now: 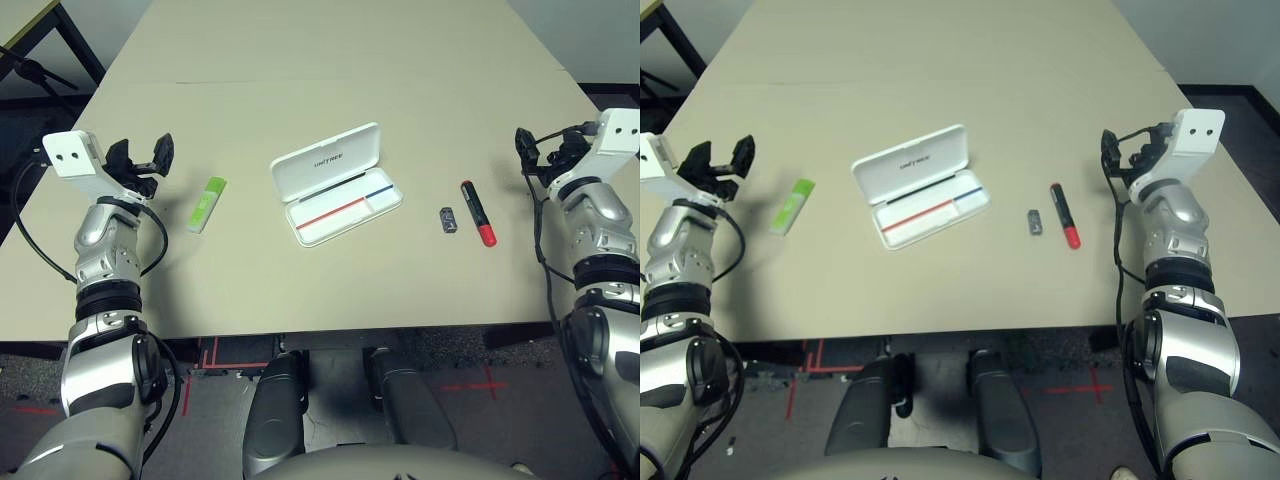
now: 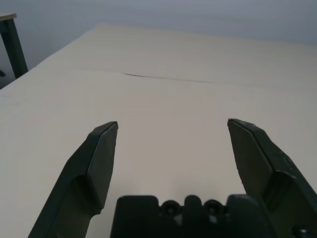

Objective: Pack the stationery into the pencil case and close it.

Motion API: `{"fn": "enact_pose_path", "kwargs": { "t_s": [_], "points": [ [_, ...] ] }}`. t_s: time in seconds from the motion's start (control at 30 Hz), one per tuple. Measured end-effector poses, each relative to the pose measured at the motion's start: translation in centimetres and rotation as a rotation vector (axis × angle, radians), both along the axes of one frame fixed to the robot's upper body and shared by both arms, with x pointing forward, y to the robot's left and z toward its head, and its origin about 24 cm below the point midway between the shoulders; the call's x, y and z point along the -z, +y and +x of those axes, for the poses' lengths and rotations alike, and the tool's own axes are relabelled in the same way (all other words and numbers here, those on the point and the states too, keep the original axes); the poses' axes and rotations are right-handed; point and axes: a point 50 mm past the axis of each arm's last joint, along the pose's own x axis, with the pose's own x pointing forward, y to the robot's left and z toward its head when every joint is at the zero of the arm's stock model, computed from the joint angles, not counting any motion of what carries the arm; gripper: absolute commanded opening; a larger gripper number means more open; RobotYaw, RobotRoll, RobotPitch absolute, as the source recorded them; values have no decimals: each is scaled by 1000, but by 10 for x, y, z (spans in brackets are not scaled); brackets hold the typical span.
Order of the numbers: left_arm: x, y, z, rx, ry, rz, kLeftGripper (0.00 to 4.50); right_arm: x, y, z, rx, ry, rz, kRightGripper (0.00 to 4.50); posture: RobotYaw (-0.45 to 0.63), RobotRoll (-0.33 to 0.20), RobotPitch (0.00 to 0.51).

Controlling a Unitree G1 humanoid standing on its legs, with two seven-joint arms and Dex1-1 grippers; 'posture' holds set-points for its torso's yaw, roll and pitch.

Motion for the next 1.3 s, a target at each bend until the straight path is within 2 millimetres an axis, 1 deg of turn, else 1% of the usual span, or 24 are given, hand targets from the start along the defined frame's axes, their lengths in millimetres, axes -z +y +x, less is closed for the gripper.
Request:
{"fn": "enact_pose_path", "kwargs": {
  "t_s": [0.13, 0.23, 0.43, 0.5, 0.6, 0.67, 0.77, 0.83, 1.03, 1.3],
  "points": [
    [-6, 0, -4, 41, -8, 33, 4462, -10, 4, -5, -172, 33, -71, 4500, -91, 0, 200],
    [-10, -1, -11, 78, -6, 67, 4462, -8, 5, -12, -276, 93, -123, 4500, -70, 0, 200],
    [-22, -16, -25, 214, -19, 125, 4462, -8, 6, -19, -406, 171, -193, 4500, -41, 0, 200],
    [-28, -30, -35, 330, -6, 177, 4462, -8, 8, -22, -471, 210, -231, 4500, -35, 0, 201],
    [-35, -59, -48, 528, 25, 232, 4462, -4, 17, -23, -569, 256, -265, 4500, -27, 0, 203],
    [-34, -74, -56, 634, 64, 254, 4462, -2, 20, -23, -610, 282, -285, 4500, -23, 0, 204],
    [-32, -90, -62, 733, 110, 272, 4462, -3, 21, -25, -645, 301, -303, 4500, -18, 0, 204],
    [-31, -100, -65, 785, 138, 286, 4462, -3, 21, -27, -675, 326, -334, 4500, -17, 0, 204],
    [-23, -123, -68, 887, 210, 320, 4462, 6, 20, -34, -748, 415, -382, 4500, -22, 0, 204],
    [-9, -146, -70, 996, 321, 416, 4462, -2, 21, -39, -807, 436, -421, 4500, -39, 0, 199]
  ]
}}
